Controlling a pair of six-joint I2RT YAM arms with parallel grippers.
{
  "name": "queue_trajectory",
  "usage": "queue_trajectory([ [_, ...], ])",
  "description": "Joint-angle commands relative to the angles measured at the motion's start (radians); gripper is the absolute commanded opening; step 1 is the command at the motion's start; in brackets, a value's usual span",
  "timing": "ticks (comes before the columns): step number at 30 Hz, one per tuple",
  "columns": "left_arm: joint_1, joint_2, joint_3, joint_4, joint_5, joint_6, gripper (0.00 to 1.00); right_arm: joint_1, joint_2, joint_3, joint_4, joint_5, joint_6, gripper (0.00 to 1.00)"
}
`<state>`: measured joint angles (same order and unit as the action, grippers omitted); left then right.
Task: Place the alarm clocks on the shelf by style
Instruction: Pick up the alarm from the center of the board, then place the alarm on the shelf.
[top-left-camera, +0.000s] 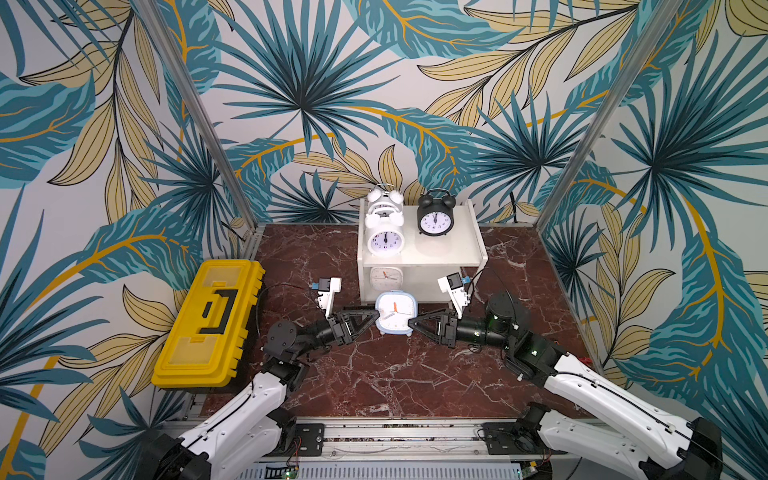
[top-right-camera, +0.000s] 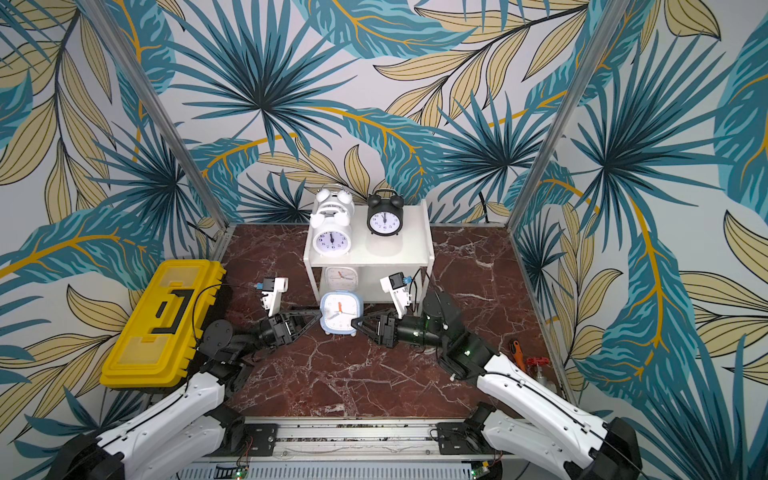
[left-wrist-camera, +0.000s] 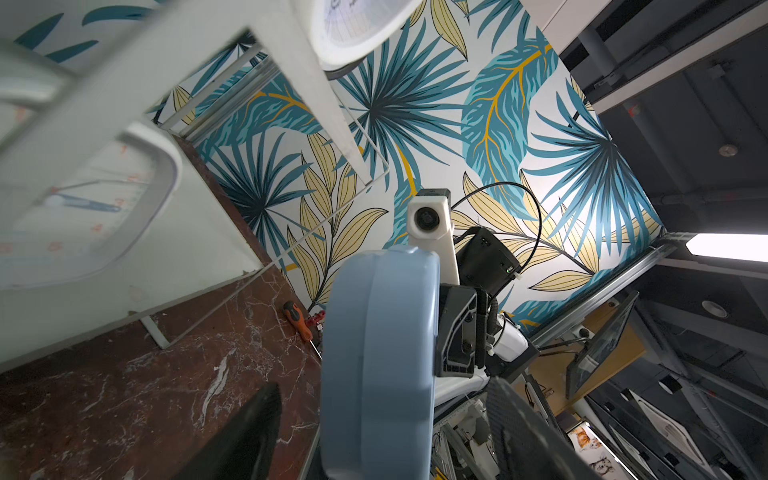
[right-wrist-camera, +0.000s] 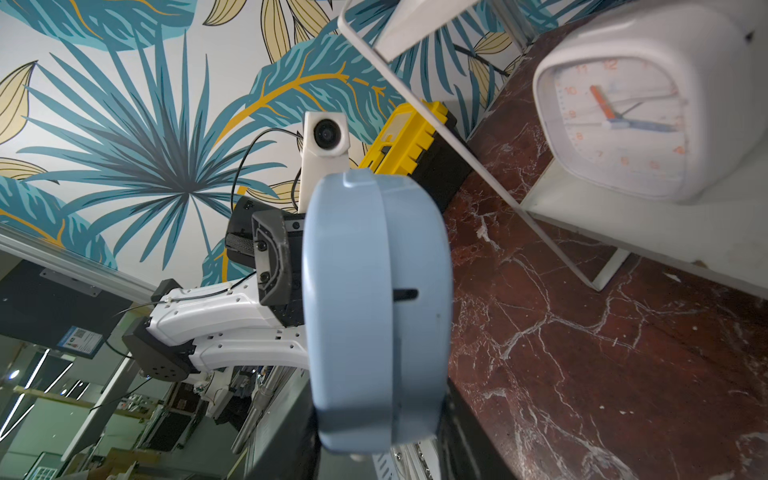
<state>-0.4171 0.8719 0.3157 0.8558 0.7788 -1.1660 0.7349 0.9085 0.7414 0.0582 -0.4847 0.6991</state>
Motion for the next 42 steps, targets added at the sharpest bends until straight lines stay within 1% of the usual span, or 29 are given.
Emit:
queue_trajectory([
  [1,0.002,-0.058,0.066,-0.163,-0.059,0.093,0.82,0.006,-0.059,0.031,-0.113,0.095,-0.097,0.19],
  [4,0.002,-0.103,0.075,-0.276,-0.095,0.140,0.82,0.008,-0.110,0.022,-0.194,0.164,-0.141,0.19],
  [5,0.002,-0.109,0.072,-0.286,-0.098,0.144,0.82,0.008,-0.126,0.019,-0.215,0.179,-0.152,0.19],
  [9,0.002,-0.108,0.054,-0.266,-0.092,0.125,0.82,0.013,-0.196,0.006,-0.323,0.255,-0.191,0.18],
  [16,0.003,-0.087,0.054,-0.280,-0.084,0.120,0.80,0.020,-0.308,-0.015,-0.434,0.383,-0.235,0.18],
  [19,-0.003,-0.095,0.075,-0.403,-0.101,0.175,0.77,0.021,-0.348,-0.031,-0.462,0.446,-0.253,0.18],
  [22,-0.024,-0.116,0.088,-0.541,-0.143,0.236,0.76,0.022,-0.371,-0.036,-0.472,0.495,-0.283,0.18],
  [25,-0.045,-0.138,0.110,-0.659,-0.195,0.289,0.76,0.022,-0.375,-0.038,-0.463,0.557,-0.319,0.17],
  [29,-0.052,-0.165,0.120,-0.708,-0.223,0.305,0.76,0.021,-0.369,-0.043,-0.415,0.627,-0.366,0.16],
  [33,-0.054,-0.184,0.117,-0.728,-0.237,0.313,0.76,0.022,-0.336,-0.056,-0.337,0.661,-0.396,0.16],
  [38,-0.054,-0.188,0.118,-0.716,-0.267,0.315,0.75,0.023,-0.250,-0.077,-0.200,0.657,-0.433,0.16],
  [42,-0.054,-0.178,0.121,-0.691,-0.274,0.309,0.75,0.026,-0.185,-0.103,-0.096,0.705,-0.463,0.16],
])
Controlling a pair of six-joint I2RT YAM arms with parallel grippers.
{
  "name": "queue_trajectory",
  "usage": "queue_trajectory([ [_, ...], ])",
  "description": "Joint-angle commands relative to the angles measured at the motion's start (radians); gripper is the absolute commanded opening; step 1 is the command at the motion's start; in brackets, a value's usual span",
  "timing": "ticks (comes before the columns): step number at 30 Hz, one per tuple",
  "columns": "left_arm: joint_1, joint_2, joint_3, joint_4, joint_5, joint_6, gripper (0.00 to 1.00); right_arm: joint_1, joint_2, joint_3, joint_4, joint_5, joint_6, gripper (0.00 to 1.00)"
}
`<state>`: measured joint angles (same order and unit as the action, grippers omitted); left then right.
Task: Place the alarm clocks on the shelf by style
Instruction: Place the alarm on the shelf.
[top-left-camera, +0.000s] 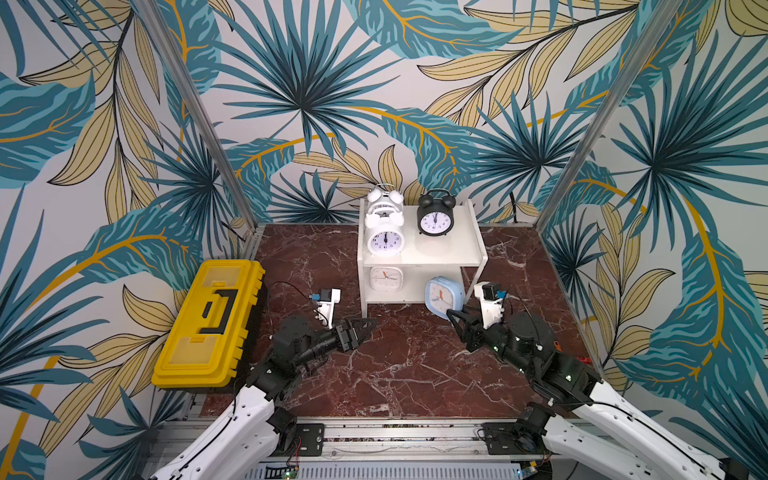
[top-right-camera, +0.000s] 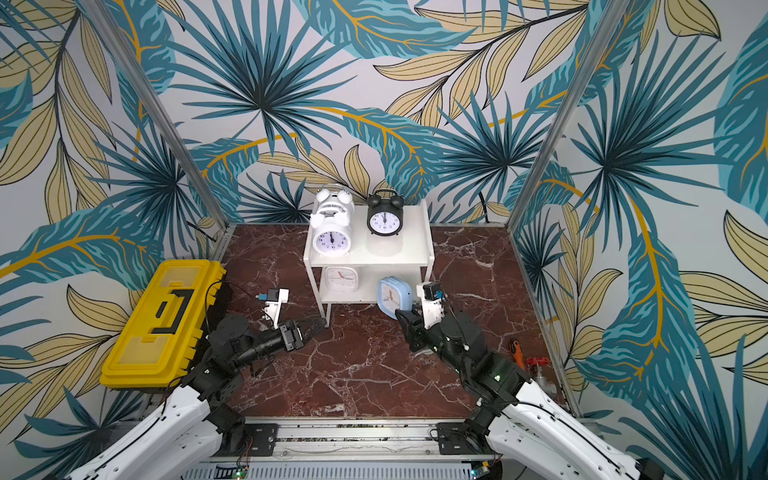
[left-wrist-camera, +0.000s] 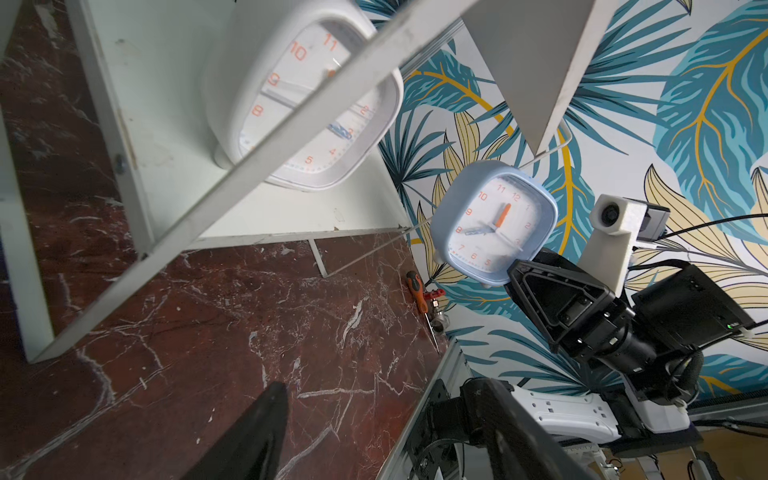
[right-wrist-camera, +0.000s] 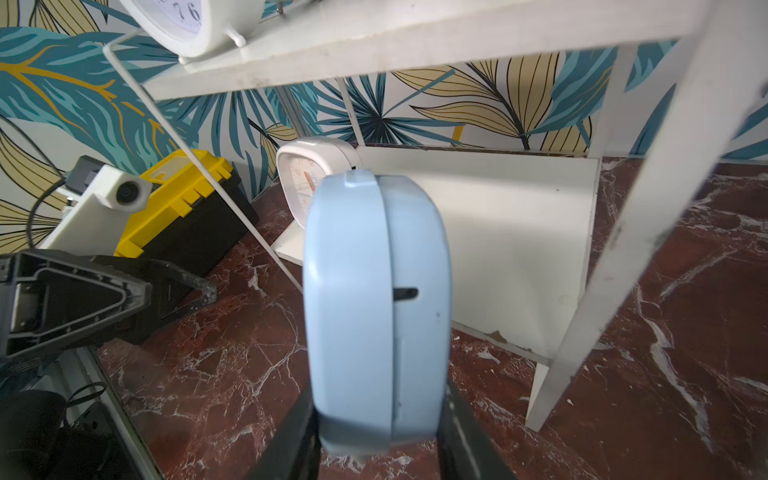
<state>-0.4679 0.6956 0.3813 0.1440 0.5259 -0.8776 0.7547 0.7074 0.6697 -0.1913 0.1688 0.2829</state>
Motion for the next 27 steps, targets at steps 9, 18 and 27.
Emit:
queue_trajectory([
  [9,-0.004,-0.005,0.048,0.010,-0.014,0.027,0.75,0.016,0.167,-0.082,0.375,0.135,-0.071,0.16],
  [18,-0.003,-0.008,0.035,0.020,-0.019,0.030,0.75,0.029,0.292,-0.097,0.503,0.222,-0.107,0.16],
  [27,-0.003,-0.008,0.022,0.034,-0.020,0.028,0.75,0.034,0.393,-0.122,0.570,0.250,-0.098,0.20],
])
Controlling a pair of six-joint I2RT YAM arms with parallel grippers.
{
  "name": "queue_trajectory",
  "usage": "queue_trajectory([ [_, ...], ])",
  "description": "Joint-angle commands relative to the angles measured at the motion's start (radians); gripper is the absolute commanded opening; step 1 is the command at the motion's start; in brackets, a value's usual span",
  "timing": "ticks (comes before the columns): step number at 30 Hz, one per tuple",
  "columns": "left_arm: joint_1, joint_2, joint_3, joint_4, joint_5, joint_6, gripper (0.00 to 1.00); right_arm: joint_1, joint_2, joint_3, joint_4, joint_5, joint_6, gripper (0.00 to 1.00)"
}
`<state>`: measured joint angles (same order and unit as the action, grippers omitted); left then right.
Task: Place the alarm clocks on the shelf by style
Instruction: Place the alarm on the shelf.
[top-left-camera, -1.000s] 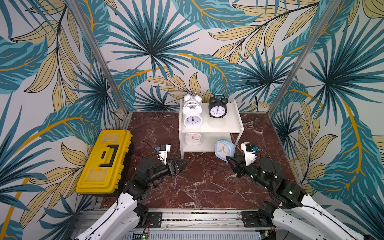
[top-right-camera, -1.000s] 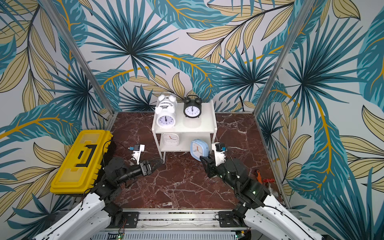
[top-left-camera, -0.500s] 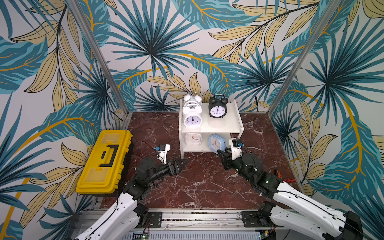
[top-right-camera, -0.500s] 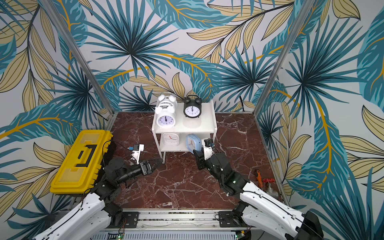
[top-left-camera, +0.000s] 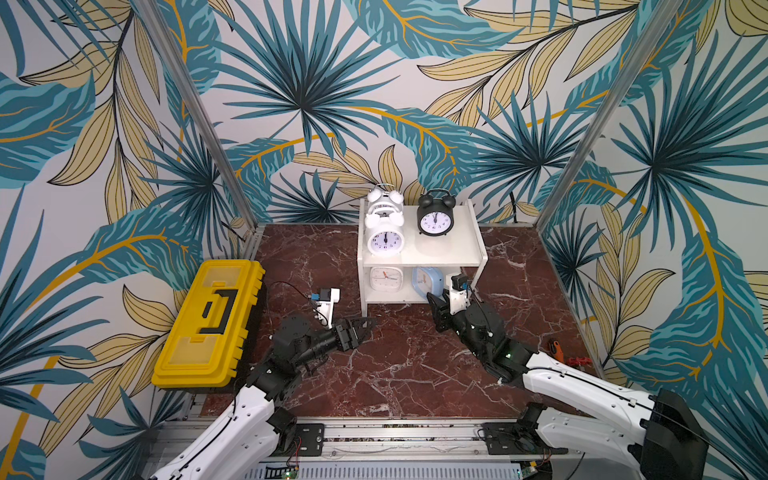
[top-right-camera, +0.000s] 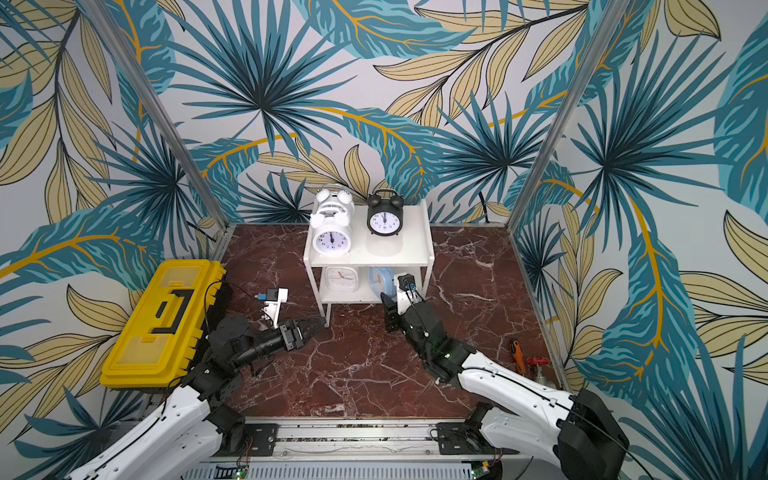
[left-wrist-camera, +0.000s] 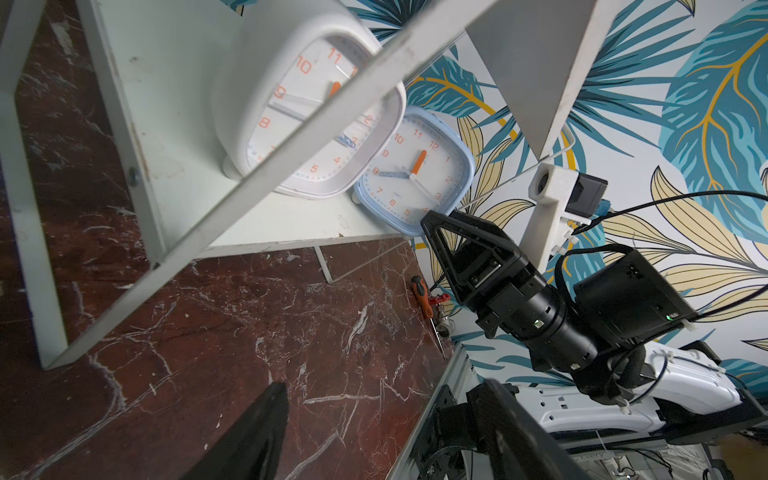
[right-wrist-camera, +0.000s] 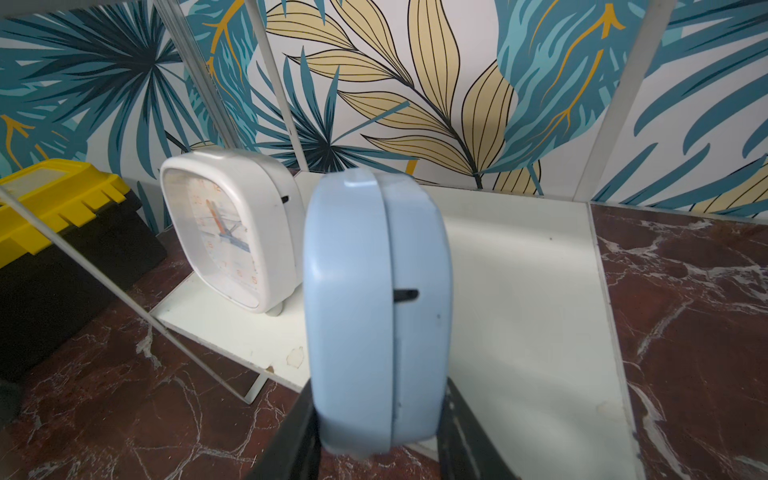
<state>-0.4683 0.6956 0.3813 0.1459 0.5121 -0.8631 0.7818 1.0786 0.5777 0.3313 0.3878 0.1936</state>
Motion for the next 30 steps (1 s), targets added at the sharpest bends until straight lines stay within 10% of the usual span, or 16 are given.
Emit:
queue_trajectory([
  [1,-0.003,-0.008,0.022,0.032,-0.007,0.015,0.75,0.006,0.030,-0.032,0.051,0.033,-0.008,0.21],
  [14,-0.003,-0.017,0.022,0.026,-0.006,0.016,0.75,0.007,0.037,-0.065,0.051,0.071,0.014,0.48],
  [30,-0.003,-0.047,0.025,0.013,-0.015,0.036,0.75,0.007,0.013,-0.055,0.020,0.090,0.034,0.51],
])
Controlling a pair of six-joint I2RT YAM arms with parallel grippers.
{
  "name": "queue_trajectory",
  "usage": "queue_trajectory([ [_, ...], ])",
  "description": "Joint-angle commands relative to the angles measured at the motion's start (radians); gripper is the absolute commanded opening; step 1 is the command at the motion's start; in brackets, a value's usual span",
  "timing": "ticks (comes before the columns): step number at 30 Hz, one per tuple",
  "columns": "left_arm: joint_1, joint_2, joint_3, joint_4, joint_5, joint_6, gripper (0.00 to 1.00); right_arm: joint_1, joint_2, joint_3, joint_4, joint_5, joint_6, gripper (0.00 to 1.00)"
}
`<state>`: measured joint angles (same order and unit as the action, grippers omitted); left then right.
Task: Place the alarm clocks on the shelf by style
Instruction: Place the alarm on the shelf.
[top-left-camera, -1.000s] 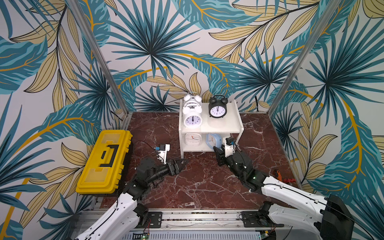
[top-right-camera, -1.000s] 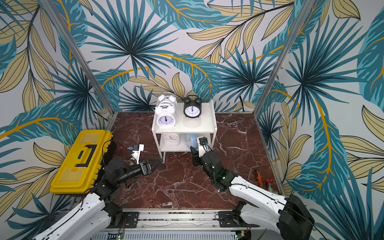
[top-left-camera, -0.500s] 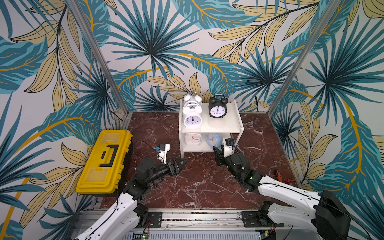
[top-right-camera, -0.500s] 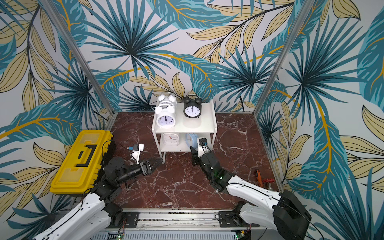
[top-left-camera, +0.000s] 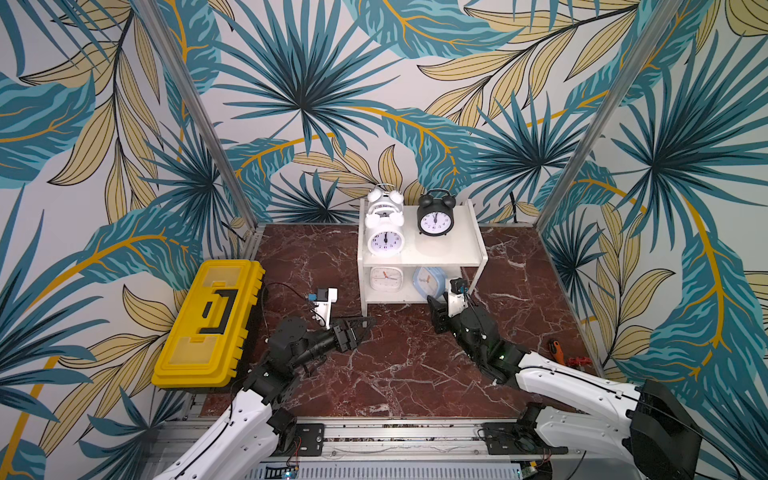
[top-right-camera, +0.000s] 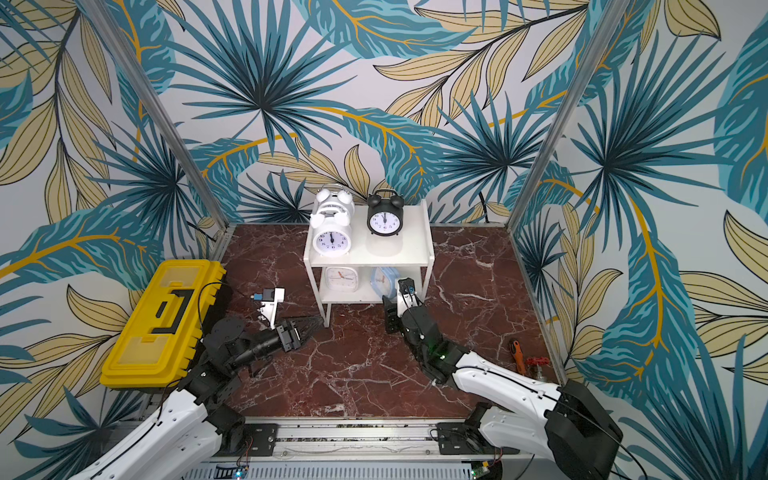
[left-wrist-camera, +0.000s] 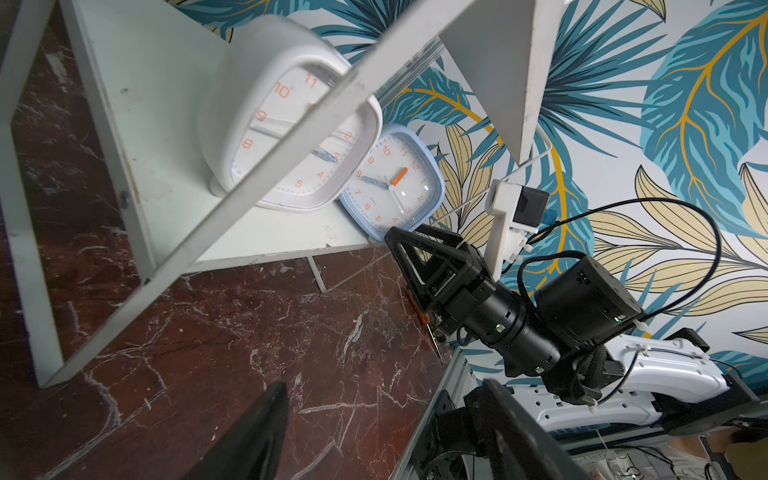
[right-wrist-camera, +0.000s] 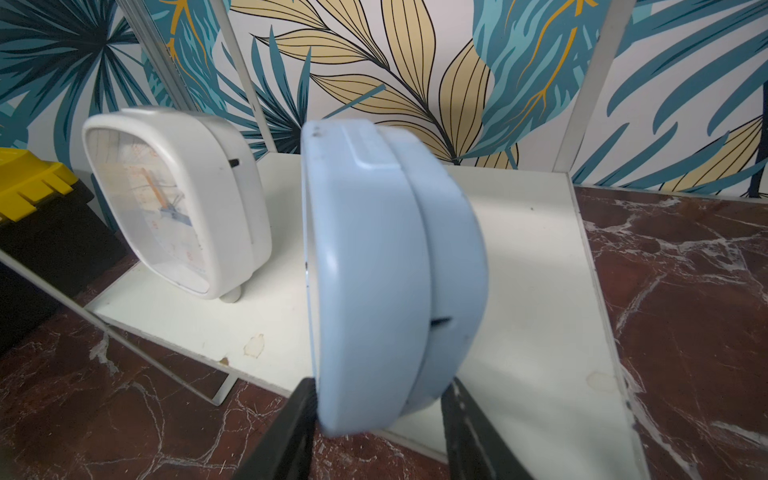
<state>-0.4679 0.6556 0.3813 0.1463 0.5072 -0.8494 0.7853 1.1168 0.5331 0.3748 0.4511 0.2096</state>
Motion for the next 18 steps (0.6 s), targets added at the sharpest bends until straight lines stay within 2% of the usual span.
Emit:
queue_trajectory([
  [1,-0.003,-0.005,0.025,0.015,-0.010,0.023,0.75,0.003,-0.032,-0.012,-0.027,0.036,0.023,0.51],
  [16,-0.002,-0.011,0.022,0.017,0.010,0.026,0.75,0.002,-0.040,0.018,-0.053,0.152,0.081,0.50],
  [18,-0.002,-0.013,0.019,0.017,0.010,0.027,0.75,0.001,-0.042,0.018,-0.057,0.153,0.087,0.47],
])
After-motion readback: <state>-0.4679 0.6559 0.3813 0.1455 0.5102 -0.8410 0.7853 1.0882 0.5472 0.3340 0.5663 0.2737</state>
